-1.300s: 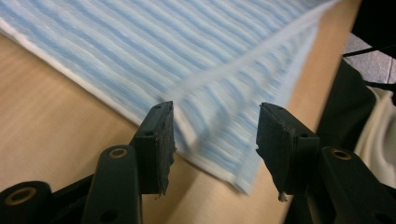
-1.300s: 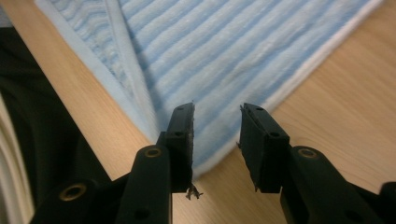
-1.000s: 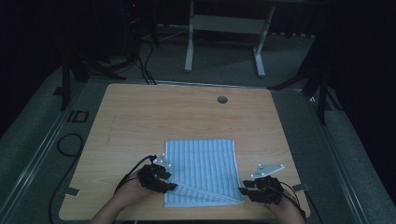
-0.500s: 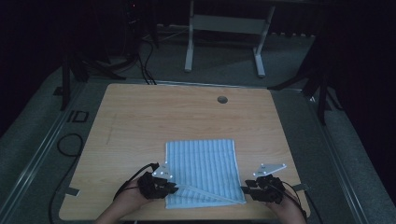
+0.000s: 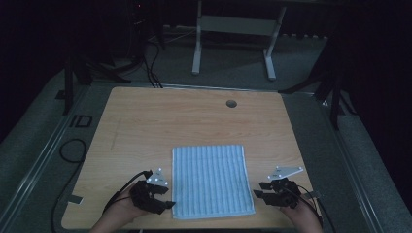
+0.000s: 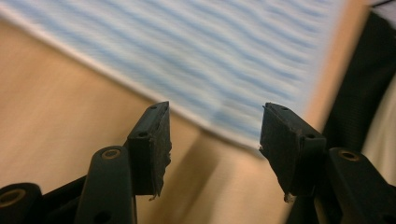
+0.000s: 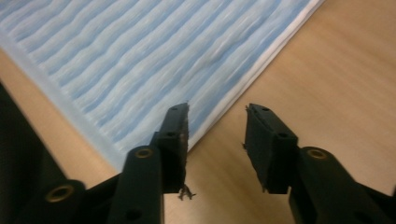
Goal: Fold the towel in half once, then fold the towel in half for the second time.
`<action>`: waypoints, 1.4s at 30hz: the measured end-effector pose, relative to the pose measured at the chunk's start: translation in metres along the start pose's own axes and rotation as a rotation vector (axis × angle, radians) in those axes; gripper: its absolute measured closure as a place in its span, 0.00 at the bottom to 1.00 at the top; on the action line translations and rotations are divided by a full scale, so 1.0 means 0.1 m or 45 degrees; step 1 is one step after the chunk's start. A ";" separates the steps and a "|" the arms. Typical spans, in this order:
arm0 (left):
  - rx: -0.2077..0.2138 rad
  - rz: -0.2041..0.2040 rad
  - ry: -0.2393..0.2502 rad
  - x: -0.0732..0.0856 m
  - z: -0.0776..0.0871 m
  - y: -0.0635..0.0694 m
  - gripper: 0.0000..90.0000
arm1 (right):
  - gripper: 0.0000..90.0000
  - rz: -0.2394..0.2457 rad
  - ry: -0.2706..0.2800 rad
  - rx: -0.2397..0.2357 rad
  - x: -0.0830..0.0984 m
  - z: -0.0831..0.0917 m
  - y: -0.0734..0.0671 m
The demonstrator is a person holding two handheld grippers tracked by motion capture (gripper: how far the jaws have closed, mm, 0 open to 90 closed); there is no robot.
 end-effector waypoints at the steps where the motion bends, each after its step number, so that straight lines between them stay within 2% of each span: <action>1: -0.017 0.017 0.007 -0.01 -0.01 -0.05 0.47 | 0.63 0.011 0.008 0.003 -0.04 0.00 0.03; 5: -0.090 0.079 0.016 -0.07 -0.04 -0.22 0.47 | 0.60 0.011 0.034 0.029 -0.19 -0.03 0.19; 9: -0.120 0.113 0.056 -0.15 -0.06 -0.34 0.47 | 0.57 0.034 0.054 0.064 -0.38 -0.10 0.34; 11: -0.137 0.108 0.077 -0.20 -0.06 -0.40 0.45 | 0.55 0.049 0.054 0.076 -0.46 -0.15 0.41; 13: -0.151 0.125 0.077 -0.25 -0.08 -0.47 0.45 | 0.53 0.039 0.063 0.073 -0.54 -0.21 0.48; 15: -0.165 0.137 0.063 -0.29 -0.10 -0.56 0.45 | 0.50 0.032 0.035 0.062 -0.60 -0.29 0.55; 18: -0.177 0.166 0.071 -0.36 -0.12 -0.68 0.45 | 0.46 0.022 0.016 0.085 -0.68 -0.36 0.64; 21: -0.191 0.216 0.103 -0.45 -0.16 -0.80 0.45 | 0.46 -0.012 0.018 0.105 -0.78 -0.42 0.75; 23: -0.213 0.232 0.114 -0.49 -0.17 -0.85 0.45 | 0.47 -0.016 0.026 0.107 -0.84 -0.45 0.78; 26: -0.215 0.234 0.129 -0.55 -0.19 -0.88 0.44 | 0.47 -0.017 0.057 0.103 -0.91 -0.45 0.79; 29: -0.188 0.232 0.142 -0.61 -0.20 -0.90 0.42 | 0.45 -0.014 0.081 0.101 -0.98 -0.48 0.81; 31: -0.168 0.250 0.140 -0.66 -0.22 -0.93 0.42 | 0.46 -0.021 0.087 0.098 -1.03 -0.51 0.83; 37: -0.181 0.269 0.130 -0.77 -0.31 -1.06 0.39 | 0.49 -0.043 0.055 0.095 -1.14 -0.67 0.95; 42: -0.135 0.359 0.129 -0.82 -0.41 -1.23 0.39 | 0.53 -0.075 0.012 0.078 -1.16 -0.84 1.07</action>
Point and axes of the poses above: each handheld gripper's, and its own axes: z roughly backward along the jaws, x roughly out of its underside, y roughly to its right, the point moved 6 cm from there along -z, roughly forward along the jaws, and after that the axes turned 4 degrees about z, right-handed, at the moved point
